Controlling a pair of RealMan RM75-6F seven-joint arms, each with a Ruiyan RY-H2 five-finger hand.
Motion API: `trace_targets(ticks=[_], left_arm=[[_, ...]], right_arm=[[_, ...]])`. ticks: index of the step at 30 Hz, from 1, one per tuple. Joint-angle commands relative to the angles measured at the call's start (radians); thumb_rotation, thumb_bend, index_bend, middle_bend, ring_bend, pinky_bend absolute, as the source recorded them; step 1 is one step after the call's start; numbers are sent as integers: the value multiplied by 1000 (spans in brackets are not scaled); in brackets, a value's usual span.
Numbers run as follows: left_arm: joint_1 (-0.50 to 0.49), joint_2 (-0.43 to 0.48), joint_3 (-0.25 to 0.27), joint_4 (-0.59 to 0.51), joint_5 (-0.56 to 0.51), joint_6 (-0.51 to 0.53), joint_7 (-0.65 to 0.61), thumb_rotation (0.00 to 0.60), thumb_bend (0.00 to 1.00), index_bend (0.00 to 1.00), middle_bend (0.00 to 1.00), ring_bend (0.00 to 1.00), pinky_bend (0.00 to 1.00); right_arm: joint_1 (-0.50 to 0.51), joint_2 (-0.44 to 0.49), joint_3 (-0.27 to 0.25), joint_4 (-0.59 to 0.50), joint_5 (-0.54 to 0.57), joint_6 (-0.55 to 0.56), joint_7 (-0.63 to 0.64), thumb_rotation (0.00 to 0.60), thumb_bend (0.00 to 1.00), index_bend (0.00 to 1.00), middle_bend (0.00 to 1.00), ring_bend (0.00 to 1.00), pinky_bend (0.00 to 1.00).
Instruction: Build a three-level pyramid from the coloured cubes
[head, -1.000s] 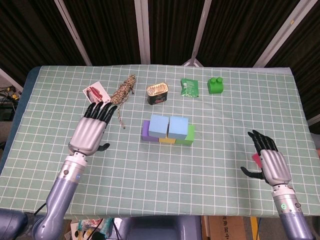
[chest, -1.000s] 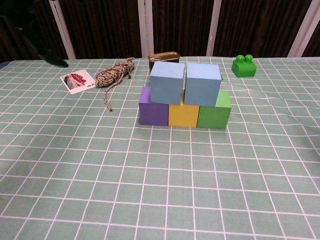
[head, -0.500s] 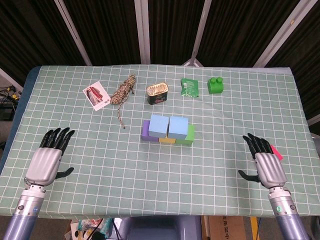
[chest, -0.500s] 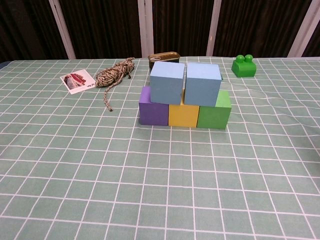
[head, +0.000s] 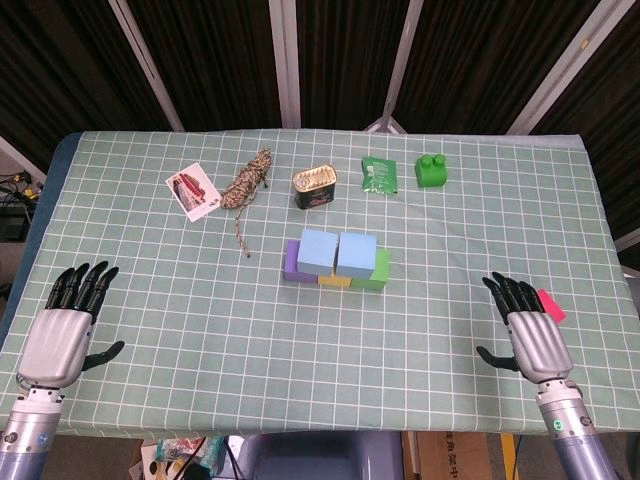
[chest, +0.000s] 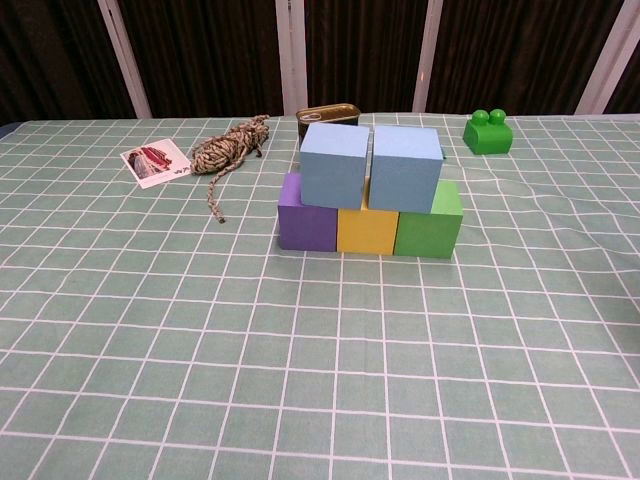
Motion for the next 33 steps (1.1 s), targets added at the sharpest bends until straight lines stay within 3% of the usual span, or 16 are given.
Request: trace_targets(ticks=[1,14,24,33], left_arm=[[8,0,-16,0,-4,-18,8,600,8,0,31,7,49],[41,-1,-84,23,-17,-86,6,600,89,0,31,7,49],[62,2,-126,47,-35,-123,-5,600,89,0,31,7,49],[75,2,-150,48,-19,-142,-4,600,89,0,31,6,49]], right_arm=[[1,0,-1,4,2,-4,-2,600,226,0,0,0,0],[8,-17,1,37,35,-26,-21,600,226,0,0,0,0],[59,9,7,92,54,-126,-10,600,226,0,0,0,0],[118,-6,80,165,233,-187,-31,600,226,0,0,0,0]])
